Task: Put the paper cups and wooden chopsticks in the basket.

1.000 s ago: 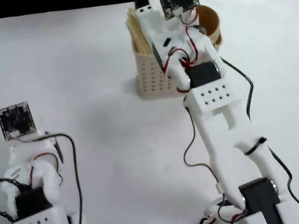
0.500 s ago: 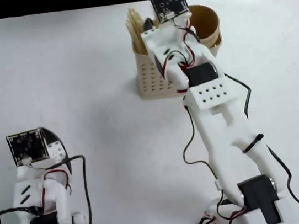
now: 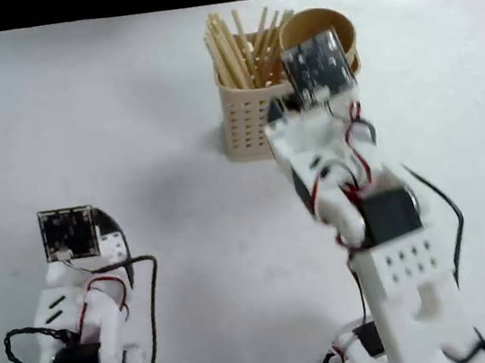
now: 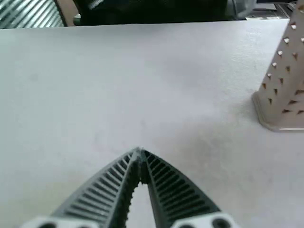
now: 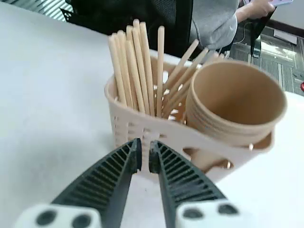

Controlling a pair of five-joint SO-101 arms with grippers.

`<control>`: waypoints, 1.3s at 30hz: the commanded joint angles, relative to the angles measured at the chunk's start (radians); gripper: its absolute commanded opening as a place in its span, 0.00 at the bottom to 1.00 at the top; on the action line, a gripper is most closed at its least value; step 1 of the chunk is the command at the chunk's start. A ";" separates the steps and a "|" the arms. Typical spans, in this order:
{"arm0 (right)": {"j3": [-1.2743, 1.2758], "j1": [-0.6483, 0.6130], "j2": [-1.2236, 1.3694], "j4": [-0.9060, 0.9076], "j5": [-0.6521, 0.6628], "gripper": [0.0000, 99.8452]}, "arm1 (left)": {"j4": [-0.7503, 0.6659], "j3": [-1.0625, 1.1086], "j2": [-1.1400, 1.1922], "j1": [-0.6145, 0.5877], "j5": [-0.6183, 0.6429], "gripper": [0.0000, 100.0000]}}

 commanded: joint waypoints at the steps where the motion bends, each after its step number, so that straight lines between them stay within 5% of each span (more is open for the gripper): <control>1: 0.186 0.031 -0.248 0.035 -0.011 0.04 | 0.025 -0.012 -0.007 0.065 0.012 0.02; 10: 0.624 0.170 -0.905 0.039 -0.009 0.02 | 0.041 -0.011 -0.007 0.085 0.112 0.02; 26: 0.967 0.237 -0.901 0.136 -0.005 0.02 | -0.144 0.239 -0.007 0.062 -0.051 0.02; 39: 1.065 0.239 -0.894 0.269 -0.003 0.02 | 0.058 0.239 -0.005 0.061 -0.052 0.02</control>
